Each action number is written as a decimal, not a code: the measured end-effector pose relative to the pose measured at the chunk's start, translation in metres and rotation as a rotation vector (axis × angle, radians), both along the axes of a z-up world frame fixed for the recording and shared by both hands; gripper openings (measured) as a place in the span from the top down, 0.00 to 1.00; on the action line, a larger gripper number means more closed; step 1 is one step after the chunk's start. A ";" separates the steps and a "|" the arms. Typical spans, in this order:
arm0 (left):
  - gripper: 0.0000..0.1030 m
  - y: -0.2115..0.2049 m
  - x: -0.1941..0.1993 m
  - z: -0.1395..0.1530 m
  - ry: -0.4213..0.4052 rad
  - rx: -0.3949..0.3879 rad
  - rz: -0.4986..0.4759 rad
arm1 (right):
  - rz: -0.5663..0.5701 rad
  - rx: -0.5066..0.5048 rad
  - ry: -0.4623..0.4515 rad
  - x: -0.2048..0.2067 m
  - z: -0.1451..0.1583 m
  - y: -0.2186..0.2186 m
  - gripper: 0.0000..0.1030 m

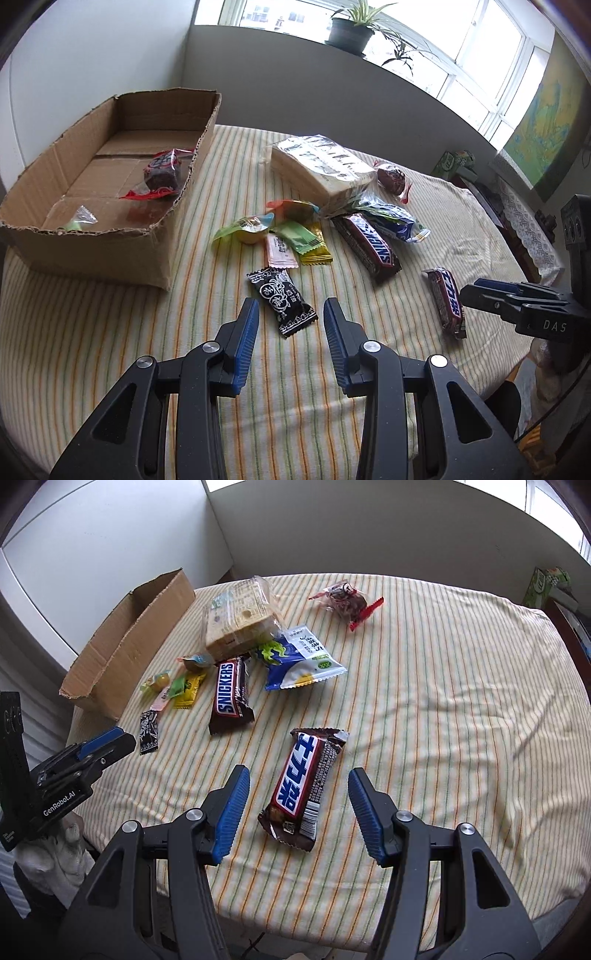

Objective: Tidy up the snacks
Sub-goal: 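Grasp the black printed candy packet with the left tool while the right tool grasps the blue-white chocolate bar, then carry both items into the cardboard box and open both tools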

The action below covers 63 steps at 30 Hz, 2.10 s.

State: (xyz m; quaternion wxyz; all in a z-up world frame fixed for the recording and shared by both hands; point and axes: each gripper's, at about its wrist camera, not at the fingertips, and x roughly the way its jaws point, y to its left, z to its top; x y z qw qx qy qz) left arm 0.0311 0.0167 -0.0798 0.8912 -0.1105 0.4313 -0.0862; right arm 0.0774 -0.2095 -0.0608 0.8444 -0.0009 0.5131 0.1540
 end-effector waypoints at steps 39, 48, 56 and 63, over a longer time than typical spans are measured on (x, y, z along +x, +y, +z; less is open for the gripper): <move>0.75 -0.007 0.010 -0.012 0.011 0.100 0.006 | 0.030 -0.064 0.026 0.007 -0.020 0.003 0.71; 0.75 -0.008 0.001 0.011 -0.068 0.100 0.007 | 0.052 -0.027 -0.037 0.001 0.013 0.009 0.71; 0.75 0.011 0.002 0.028 -0.120 0.092 0.064 | 0.138 -0.008 -0.099 0.016 0.040 0.051 0.71; 0.75 0.035 0.007 0.039 -0.148 0.101 0.129 | 0.215 0.008 -0.153 0.039 0.060 0.094 0.71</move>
